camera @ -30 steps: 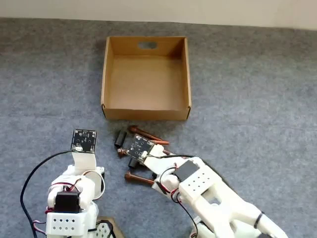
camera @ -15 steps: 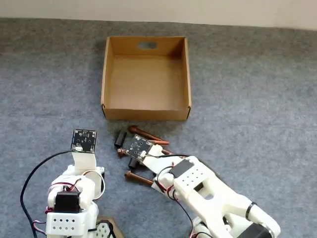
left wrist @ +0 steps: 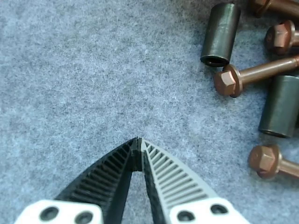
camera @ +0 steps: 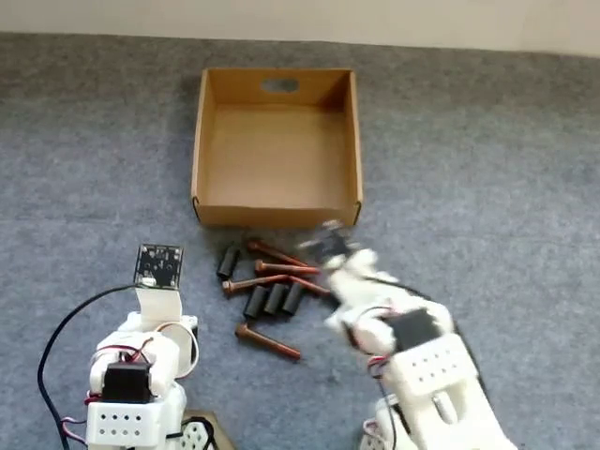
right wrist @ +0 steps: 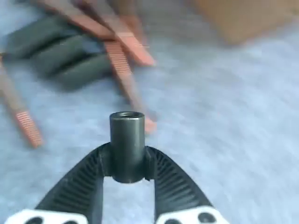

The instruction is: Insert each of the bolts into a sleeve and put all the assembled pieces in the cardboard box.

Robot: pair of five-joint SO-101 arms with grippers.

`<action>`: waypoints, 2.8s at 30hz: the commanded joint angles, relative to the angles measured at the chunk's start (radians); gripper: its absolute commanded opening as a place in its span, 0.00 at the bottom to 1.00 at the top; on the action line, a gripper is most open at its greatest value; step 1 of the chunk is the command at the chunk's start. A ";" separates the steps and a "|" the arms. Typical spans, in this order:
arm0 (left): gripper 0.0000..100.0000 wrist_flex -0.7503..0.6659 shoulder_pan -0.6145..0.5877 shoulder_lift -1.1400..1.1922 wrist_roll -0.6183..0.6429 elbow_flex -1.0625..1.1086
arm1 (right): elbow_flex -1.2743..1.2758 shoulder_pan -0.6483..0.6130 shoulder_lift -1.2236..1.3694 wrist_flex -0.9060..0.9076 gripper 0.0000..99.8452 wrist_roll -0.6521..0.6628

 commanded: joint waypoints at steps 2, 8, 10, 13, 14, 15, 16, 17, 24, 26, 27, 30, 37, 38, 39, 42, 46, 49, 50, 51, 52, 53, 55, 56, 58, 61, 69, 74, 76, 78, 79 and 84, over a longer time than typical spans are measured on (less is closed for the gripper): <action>0.01 0.005 -0.008 -0.007 -0.006 0.018 | 0.041 0.229 -0.047 0.008 0.00 -0.083; 0.01 0.005 -0.008 -0.007 -0.006 0.018 | 0.073 0.245 0.156 -0.039 0.00 -0.086; 0.01 0.005 -0.008 -0.007 -0.006 0.018 | 0.050 0.245 0.262 -0.077 0.01 -0.086; 0.01 0.005 -0.008 -0.007 -0.006 0.018 | -0.001 0.245 0.453 -0.110 0.01 -0.083; 0.01 0.005 -0.008 -0.007 -0.006 0.018 | -0.024 0.245 0.513 -0.113 0.01 -0.083; 0.01 0.005 -0.008 -0.007 -0.006 0.018 | -0.051 0.245 0.568 -0.113 0.01 -0.083; 0.01 0.005 -0.008 -0.007 -0.006 0.018 | -0.076 0.246 0.619 -0.113 0.01 -0.083; 0.01 0.005 -0.008 -0.007 -0.006 0.018 | -0.105 0.246 0.670 -0.107 0.01 -0.083; 0.01 0.005 -0.008 -0.007 -0.006 0.018 | -0.206 0.245 0.803 -0.104 0.15 -0.081; 0.01 0.005 -0.008 -0.007 -0.006 0.018 | -0.213 0.245 0.803 -0.104 0.15 -0.081; 0.01 0.005 -0.008 -0.007 -0.006 0.018 | -0.216 0.245 0.802 -0.104 0.15 -0.080; 0.01 0.005 -0.008 -0.007 -0.006 0.018 | -0.246 0.243 0.802 -0.102 0.15 -0.038; 0.01 0.005 -0.008 -0.007 -0.006 0.018 | -0.321 0.245 0.803 -0.028 0.16 0.029; 0.01 0.005 -0.008 -0.007 -0.006 0.018 | -0.329 0.245 0.803 -0.027 0.16 0.038; 0.01 0.005 -0.008 -0.007 -0.006 0.018 | -0.334 0.245 0.803 -0.028 0.16 0.048; 0.01 0.005 -0.008 -0.007 -0.006 0.018 | -0.338 0.245 0.803 -0.031 0.16 0.066; 0.01 0.005 -0.008 -0.007 -0.006 0.018 | -0.332 0.229 0.812 -0.028 0.15 0.066; 0.01 0.005 -0.008 -0.007 -0.006 0.018 | -0.291 0.193 0.812 -0.007 0.15 0.064; 0.01 0.005 -0.008 -0.007 -0.006 0.018 | -0.274 0.179 0.806 -0.005 0.15 0.064; 0.01 0.005 -0.008 -0.007 -0.006 0.018 | -0.260 0.166 0.805 -0.004 0.15 0.064; 0.01 0.005 -0.008 -0.007 -0.006 0.018 | -0.251 0.157 0.805 -0.004 0.15 0.064; 0.01 0.005 -0.008 -0.007 -0.006 0.018 | -0.245 0.151 0.805 -0.004 0.16 0.064; 0.01 0.005 -0.008 -0.007 -0.006 0.018 | -0.240 0.151 0.805 -0.004 0.16 0.064; 0.01 0.005 -0.008 -0.007 -0.006 0.018 | -0.240 0.151 0.805 -0.004 0.16 0.064; 0.01 0.005 -0.008 -0.007 -0.006 0.018 | -0.240 0.151 0.805 -0.004 0.16 0.069; 0.01 0.005 -0.008 -0.007 -0.006 0.018 | -0.242 0.154 0.809 -0.004 0.15 0.153; 0.01 0.005 -0.008 -0.007 -0.006 0.018 | -0.239 0.153 0.811 0.002 0.00 0.227; 0.01 0.005 -0.008 -0.007 -0.006 0.018 | -0.199 0.156 0.739 0.005 0.01 0.226; 0.01 0.005 -0.008 -0.007 -0.006 0.018 | -0.183 0.159 0.625 0.022 0.01 0.204; 0.01 0.005 -0.008 -0.007 -0.006 0.018 | -0.163 0.150 0.473 0.027 0.01 0.141; 0.01 0.005 -0.008 -0.007 -0.006 0.018 | -0.148 0.142 0.386 0.024 0.01 0.104; 0.01 0.005 -0.008 -0.007 -0.006 0.018 | -0.090 0.005 0.010 0.021 0.01 -0.069</action>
